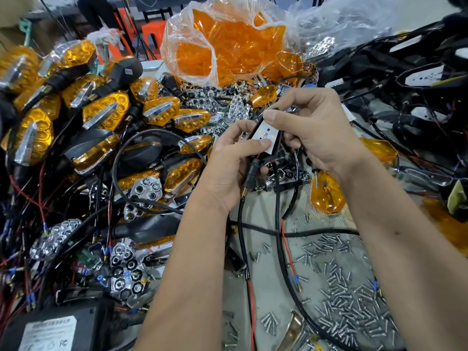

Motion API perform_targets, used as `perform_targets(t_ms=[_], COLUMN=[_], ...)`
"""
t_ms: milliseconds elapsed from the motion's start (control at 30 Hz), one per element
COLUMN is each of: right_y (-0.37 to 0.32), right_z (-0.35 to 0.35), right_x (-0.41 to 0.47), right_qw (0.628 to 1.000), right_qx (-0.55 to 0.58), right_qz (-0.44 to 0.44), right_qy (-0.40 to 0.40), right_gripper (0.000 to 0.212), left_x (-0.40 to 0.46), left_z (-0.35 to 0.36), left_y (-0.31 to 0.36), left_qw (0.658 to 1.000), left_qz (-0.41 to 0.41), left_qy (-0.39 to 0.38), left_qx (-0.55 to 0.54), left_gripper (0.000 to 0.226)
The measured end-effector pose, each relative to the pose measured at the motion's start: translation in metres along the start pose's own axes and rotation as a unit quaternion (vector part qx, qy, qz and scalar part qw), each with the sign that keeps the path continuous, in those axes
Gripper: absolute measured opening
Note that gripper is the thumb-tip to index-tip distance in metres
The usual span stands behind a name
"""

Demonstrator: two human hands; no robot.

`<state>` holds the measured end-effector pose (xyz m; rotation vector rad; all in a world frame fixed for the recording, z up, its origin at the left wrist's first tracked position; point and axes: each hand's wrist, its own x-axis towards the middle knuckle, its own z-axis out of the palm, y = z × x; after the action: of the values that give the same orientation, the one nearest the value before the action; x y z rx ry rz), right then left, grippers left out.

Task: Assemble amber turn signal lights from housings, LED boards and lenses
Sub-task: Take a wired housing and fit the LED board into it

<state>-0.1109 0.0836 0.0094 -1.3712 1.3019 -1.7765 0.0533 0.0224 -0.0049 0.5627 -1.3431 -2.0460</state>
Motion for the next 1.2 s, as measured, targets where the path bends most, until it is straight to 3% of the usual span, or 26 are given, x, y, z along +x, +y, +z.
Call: perform_targets(t_ms=[1000,1100,1200], right_y=[-0.0032,-0.0022,0.0001], right_z=[0.0054,0.0051,0.0022], right_x=[-0.0008,0.0007,0.0025], right_qw=[1.0,1.0,0.999], right_qx=[0.01,0.003,-0.042], right_qz=[-0.013,-0.01,0.008], right_qy=[-0.017,-0.013,0.019], right_gripper=[0.01,0.01,0.006], left_x=[0.0008,0.0016,0.0033], left_z=[-0.0033,-0.0036,-0.0026], left_y=[0.0007,0.0003,-0.0017], left_qw=[0.998,0.998,0.999], left_qz=[0.032,0.031,0.038], left_qy=[-0.05,-0.041,0.002], left_qx=[-0.025,-0.024,-0.022], left_gripper=[0.032,0.035,0.025])
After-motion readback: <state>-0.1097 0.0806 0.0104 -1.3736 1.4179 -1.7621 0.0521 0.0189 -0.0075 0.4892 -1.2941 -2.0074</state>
